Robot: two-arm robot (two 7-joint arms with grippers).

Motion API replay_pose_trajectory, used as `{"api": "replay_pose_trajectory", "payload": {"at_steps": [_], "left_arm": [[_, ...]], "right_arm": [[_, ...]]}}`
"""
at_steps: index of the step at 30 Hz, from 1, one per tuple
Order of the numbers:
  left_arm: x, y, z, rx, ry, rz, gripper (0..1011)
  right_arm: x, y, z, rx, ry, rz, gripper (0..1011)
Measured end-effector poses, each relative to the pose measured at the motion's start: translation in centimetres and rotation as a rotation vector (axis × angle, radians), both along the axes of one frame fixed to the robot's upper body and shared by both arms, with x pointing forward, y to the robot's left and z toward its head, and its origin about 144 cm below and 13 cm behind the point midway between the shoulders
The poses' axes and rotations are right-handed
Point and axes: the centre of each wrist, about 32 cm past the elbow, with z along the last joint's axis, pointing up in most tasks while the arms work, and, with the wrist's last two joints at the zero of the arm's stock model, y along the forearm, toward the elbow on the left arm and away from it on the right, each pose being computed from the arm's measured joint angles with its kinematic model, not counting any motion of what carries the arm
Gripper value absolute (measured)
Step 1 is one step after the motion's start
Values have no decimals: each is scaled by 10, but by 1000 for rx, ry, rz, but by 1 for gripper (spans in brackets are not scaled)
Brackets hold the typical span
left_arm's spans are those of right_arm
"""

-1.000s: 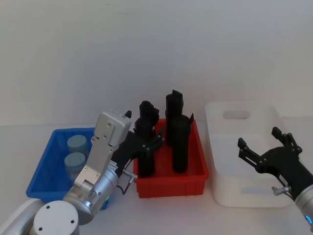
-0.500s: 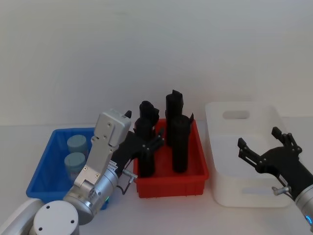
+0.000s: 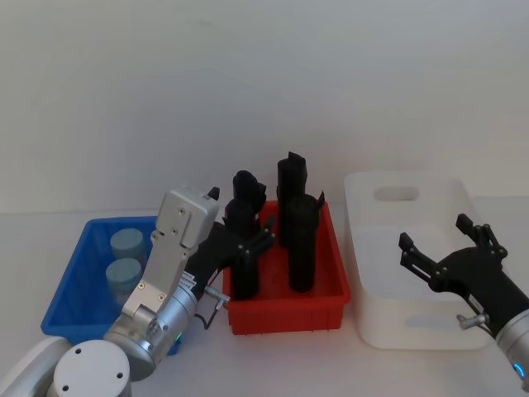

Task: Pick the cotton swabs from the blue box and place them into the white box.

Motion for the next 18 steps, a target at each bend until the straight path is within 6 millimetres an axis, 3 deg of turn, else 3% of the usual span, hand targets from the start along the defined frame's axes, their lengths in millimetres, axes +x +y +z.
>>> {"api": "replay_pose_trajectory", "payload": {"at_steps": [9, 18], "left_arm": [[0, 0, 0, 0, 0, 0, 1003], [0, 0, 0, 0, 0, 0, 1003]], "right_arm": [[3, 4, 1, -5, -5, 27, 1002], [18, 24, 0, -35, 6, 124, 1002]]}}
